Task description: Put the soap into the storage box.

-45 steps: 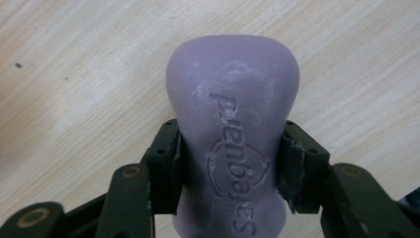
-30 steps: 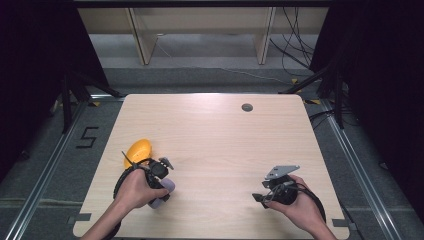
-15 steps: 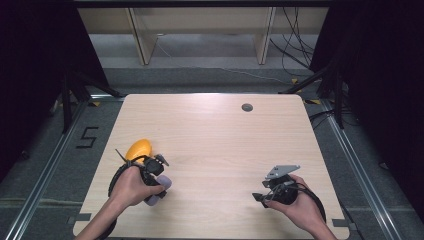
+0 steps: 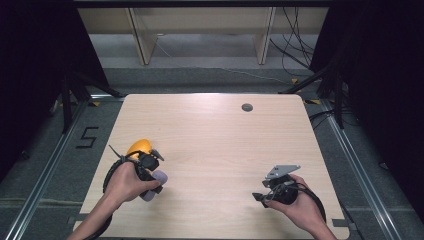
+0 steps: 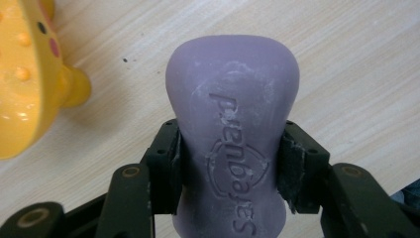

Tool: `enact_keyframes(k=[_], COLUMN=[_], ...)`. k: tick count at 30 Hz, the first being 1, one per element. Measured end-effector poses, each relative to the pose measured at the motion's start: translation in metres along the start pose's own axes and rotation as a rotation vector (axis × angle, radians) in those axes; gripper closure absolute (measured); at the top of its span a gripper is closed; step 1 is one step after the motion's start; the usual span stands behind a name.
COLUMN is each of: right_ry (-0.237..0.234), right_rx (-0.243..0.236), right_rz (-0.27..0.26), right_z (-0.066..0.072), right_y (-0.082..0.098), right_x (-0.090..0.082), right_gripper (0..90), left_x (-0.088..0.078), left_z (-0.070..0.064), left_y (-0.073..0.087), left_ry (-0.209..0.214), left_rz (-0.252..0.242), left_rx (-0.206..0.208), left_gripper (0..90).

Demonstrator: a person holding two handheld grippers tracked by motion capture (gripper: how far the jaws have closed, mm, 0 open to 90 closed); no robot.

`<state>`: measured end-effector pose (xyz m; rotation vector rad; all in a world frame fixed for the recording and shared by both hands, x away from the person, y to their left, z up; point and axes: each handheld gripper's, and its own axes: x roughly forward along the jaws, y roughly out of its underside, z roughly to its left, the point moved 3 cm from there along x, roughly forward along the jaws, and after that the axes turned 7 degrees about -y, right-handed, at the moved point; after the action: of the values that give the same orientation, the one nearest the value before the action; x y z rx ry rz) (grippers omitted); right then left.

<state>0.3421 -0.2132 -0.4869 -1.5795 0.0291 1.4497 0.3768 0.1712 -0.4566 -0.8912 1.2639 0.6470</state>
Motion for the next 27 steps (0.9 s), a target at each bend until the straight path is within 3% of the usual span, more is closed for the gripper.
enact_keyframes(k=[6,7,10,14,20,21,22,23,24,26,27], right_ry=[0.005,0.001,0.001,0.001,-0.005,-0.011,-0.013,-0.013,-0.005,-0.012,-0.012], right_rx=[-0.001,0.014,0.013,0.003,0.002,0.02,0.028,0.022,0.003,-0.001,-0.001], right_rz=[-0.004,-0.003,-0.004,-0.019,-0.019,-0.017,-0.042,-0.038,-0.045,-0.045,-0.045], right_z=[0.0,0.001,0.001,0.0,0.0,0.001,0.002,0.001,0.001,0.002,0.002], right_y=[0.0,0.0,-0.001,-0.001,-0.001,-0.002,-0.002,-0.002,-0.002,-0.004,-0.004], right_x=[-0.001,-0.001,-0.001,0.001,0.0,0.0,0.002,0.001,0.001,-0.002,-0.002], right_gripper=[41.8,41.8,41.8,41.8,41.8,41.8,41.8,41.8,42.1,42.2,42.2], left_x=[-0.003,-0.004,-0.005,-0.009,-0.017,-0.018,-0.018,-0.019,-0.019,-0.019,-0.02], left_z=[0.008,0.011,0.011,0.017,0.029,0.032,0.034,0.036,0.037,0.039,0.039], left_y=[-0.002,-0.003,-0.003,-0.006,-0.009,-0.01,-0.01,-0.01,-0.01,-0.01,-0.01], left_ry=[-0.001,0.0,-0.001,-0.005,-0.013,-0.017,-0.016,-0.015,-0.011,-0.018,-0.015], left_rz=[-0.005,-0.001,-0.012,-0.004,-0.031,-0.027,-0.039,-0.038,-0.042,-0.04,-0.041], left_rx=[-0.026,-0.011,-0.04,-0.031,-0.074,-0.065,-0.078,-0.078,-0.113,-0.094,-0.113], left_gripper=[49.1,49.1,49.1,49.1,49.1,49.1,49.1,49.1,49.1,49.1,49.1])
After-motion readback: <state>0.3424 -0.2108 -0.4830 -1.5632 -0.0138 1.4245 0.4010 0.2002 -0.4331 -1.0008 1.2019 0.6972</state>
